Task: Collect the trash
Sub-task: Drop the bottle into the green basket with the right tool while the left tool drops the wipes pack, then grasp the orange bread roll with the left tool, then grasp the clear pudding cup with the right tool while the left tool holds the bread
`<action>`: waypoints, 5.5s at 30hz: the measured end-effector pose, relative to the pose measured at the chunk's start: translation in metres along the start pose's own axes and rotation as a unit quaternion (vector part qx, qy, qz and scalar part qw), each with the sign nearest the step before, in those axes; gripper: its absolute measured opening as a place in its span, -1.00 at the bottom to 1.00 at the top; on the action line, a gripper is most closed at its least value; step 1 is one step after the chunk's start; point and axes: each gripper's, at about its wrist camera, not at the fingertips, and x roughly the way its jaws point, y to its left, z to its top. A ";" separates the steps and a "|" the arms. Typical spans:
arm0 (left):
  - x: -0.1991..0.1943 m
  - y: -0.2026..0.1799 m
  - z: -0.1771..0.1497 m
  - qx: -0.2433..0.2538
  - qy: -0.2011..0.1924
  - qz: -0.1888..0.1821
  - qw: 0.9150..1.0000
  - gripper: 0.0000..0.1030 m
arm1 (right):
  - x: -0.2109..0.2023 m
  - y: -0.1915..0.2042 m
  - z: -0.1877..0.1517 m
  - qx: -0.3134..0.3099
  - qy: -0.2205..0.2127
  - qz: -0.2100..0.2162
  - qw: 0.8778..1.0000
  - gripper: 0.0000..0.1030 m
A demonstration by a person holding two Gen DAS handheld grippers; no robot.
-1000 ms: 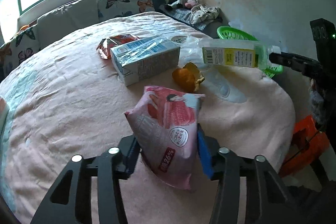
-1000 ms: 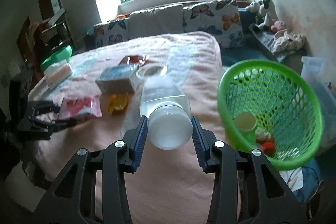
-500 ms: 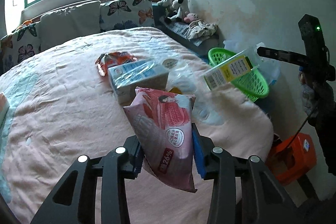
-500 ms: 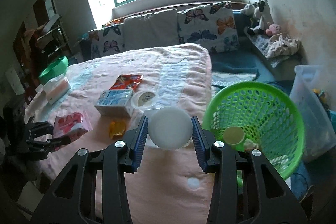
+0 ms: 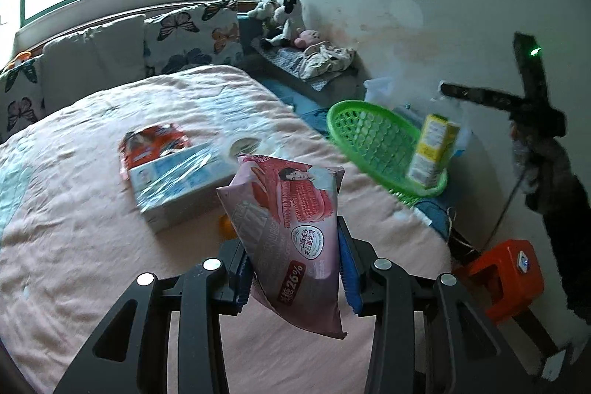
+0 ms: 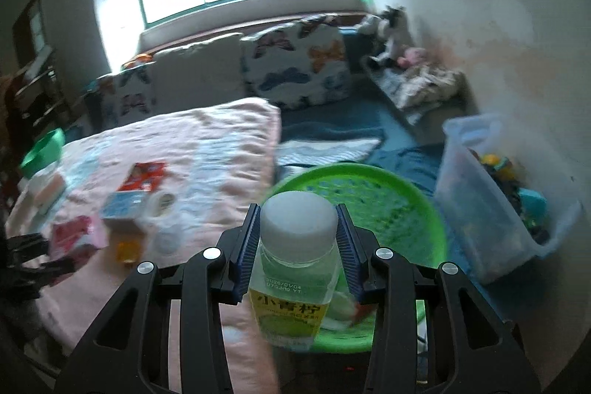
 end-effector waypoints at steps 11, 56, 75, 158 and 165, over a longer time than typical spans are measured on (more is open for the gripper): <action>0.026 -0.026 0.027 0.015 0.006 -0.018 1.000 -0.25 | 0.032 -0.056 -0.011 0.077 -0.016 -0.021 0.997 -0.20; 0.186 -0.147 0.095 0.068 0.106 -0.077 0.989 -0.01 | 0.007 -0.076 -0.080 0.105 -0.011 -0.037 0.994 0.20; 0.135 -0.110 0.069 0.025 0.069 -0.036 0.997 0.53 | -0.009 -0.053 -0.090 0.104 -0.019 -0.006 0.994 0.32; 0.009 0.068 -0.010 -0.189 0.004 0.104 0.976 -0.46 | 0.175 0.197 -0.024 -0.180 0.100 0.150 0.967 0.39; 0.014 0.074 -0.012 -0.194 0.012 0.103 0.976 -0.46 | 0.193 0.201 -0.023 -0.185 0.104 0.152 0.965 0.37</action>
